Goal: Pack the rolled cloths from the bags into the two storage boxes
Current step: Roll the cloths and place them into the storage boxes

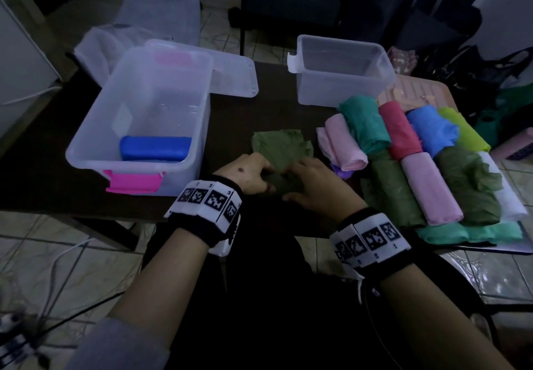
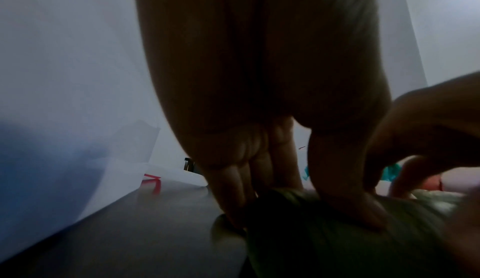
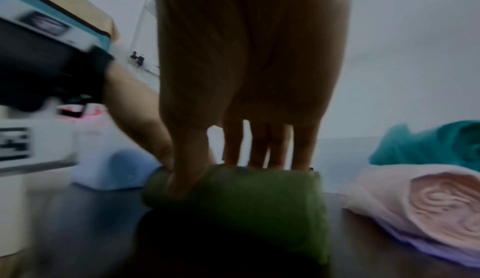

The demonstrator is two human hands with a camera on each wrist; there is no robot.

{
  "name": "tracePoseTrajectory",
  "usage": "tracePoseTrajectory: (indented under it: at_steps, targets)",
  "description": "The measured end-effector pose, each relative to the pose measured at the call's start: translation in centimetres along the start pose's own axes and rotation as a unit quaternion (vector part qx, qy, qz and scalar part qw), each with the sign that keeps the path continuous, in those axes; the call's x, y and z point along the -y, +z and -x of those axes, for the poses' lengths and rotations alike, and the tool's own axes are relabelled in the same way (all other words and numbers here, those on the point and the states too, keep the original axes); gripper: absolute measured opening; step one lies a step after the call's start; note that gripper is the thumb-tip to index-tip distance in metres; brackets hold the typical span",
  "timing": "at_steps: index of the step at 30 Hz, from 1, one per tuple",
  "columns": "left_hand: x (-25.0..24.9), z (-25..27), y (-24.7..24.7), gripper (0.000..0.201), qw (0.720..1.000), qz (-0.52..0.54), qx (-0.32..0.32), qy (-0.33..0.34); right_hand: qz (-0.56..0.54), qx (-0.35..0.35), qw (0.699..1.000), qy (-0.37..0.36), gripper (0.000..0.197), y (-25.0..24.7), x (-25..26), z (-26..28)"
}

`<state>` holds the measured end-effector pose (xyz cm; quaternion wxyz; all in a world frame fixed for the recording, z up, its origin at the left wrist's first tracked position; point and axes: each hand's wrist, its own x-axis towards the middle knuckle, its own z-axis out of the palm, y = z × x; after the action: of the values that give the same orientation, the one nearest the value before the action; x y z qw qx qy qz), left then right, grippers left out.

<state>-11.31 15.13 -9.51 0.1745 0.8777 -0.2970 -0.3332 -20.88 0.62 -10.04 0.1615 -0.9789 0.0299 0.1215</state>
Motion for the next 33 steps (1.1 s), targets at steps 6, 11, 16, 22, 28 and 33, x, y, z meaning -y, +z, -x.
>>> tracePoseTrajectory:
  at_steps: [6,11,16,22,28,33]
  targets:
    - [0.4,-0.7,0.2,0.051,0.994,0.011,-0.108,0.009,0.085,-0.005,0.996,0.027,0.071,2.2,1.2,0.4]
    - [0.3,0.2,0.6,0.065,0.995,-0.017,-0.094,0.028,0.114,-0.012,0.992,0.052,0.070,2.5,1.7,-0.1]
    - [0.3,0.5,0.5,0.065,0.997,-0.025,-0.075,0.011,0.147,0.001,0.989,0.033,0.059,1.6,1.2,-0.9]
    - [0.6,1.3,0.3,0.064,0.998,-0.053,-0.019,0.003,0.085,0.088,0.992,0.007,0.063,1.4,2.0,-0.5]
    - [0.2,1.9,0.6,0.057,0.996,-0.049,-0.059,0.046,0.004,0.159,0.986,0.056,0.066,0.0,1.3,-1.6]
    - [0.3,1.1,0.3,0.058,0.998,-0.040,-0.035,0.036,-0.001,0.049,0.997,0.053,0.067,-0.7,1.6,-1.6]
